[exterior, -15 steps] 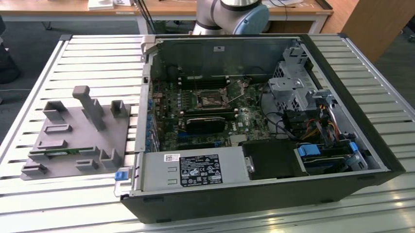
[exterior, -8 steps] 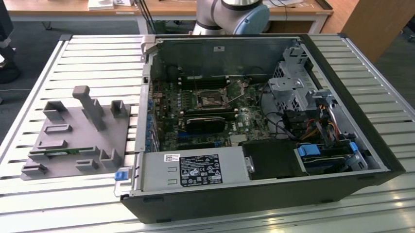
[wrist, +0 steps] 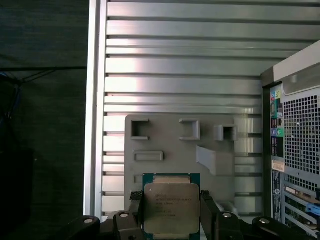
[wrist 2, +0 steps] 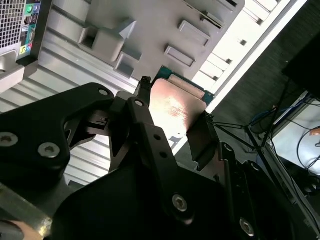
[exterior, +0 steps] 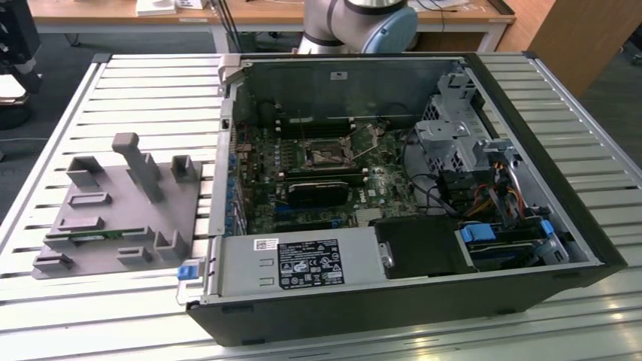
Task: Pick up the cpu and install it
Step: 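Pick up the cpu and move it towards the insertion slot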
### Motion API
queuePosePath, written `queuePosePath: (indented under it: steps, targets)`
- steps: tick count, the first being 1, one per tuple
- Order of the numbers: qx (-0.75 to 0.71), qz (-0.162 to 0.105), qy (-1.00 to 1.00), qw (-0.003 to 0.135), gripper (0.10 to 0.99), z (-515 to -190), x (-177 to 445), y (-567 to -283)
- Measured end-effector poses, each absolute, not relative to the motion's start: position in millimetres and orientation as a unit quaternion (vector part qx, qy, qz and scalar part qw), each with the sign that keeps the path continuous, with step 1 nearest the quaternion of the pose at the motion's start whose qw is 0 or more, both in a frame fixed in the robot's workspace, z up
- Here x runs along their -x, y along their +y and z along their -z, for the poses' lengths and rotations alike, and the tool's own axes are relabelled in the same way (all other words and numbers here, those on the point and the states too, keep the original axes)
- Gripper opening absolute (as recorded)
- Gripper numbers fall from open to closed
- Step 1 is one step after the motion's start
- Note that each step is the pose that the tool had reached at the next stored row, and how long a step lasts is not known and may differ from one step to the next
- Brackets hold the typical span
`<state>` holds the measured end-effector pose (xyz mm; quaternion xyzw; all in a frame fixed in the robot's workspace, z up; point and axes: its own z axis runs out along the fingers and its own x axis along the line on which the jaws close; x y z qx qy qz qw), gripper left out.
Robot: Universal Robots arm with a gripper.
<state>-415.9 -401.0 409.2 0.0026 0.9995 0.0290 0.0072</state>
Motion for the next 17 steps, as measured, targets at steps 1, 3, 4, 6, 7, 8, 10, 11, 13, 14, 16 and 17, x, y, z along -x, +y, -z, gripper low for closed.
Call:
queuePosePath:
  steps: [1,3,4,6,7,8,10,11,13,14,16,17]
  targets:
    - [-0.003,-0.029,1.000,0.007,0.541,-409,413,-401]
    - [-0.003,-0.029,1.000,0.007,0.541,-409,407,-401]
    - [-0.003,-0.029,1.000,0.007,0.541,-409,404,-401]
    - [-0.003,-0.029,1.000,0.007,0.541,-409,399,-401]
    - [-0.003,-0.029,1.000,0.007,0.541,-409,395,-401]
    - [-0.003,-0.029,1.000,0.007,0.541,-409,392,-401]
    - [-0.003,-0.029,1.000,0.007,0.541,-409,384,-401]
    - [-0.003,-0.029,1.000,0.007,0.541,-409,380,-401]
    - [-0.003,-0.029,1.000,0.007,0.541,-409,373,-401]
    - [-0.003,-0.029,1.000,0.007,0.541,-409,370,-401]
    - [-0.003,-0.029,1.000,0.007,0.541,-409,363,-400]
    - [-0.003,-0.029,1.000,0.007,0.541,-409,359,-400]
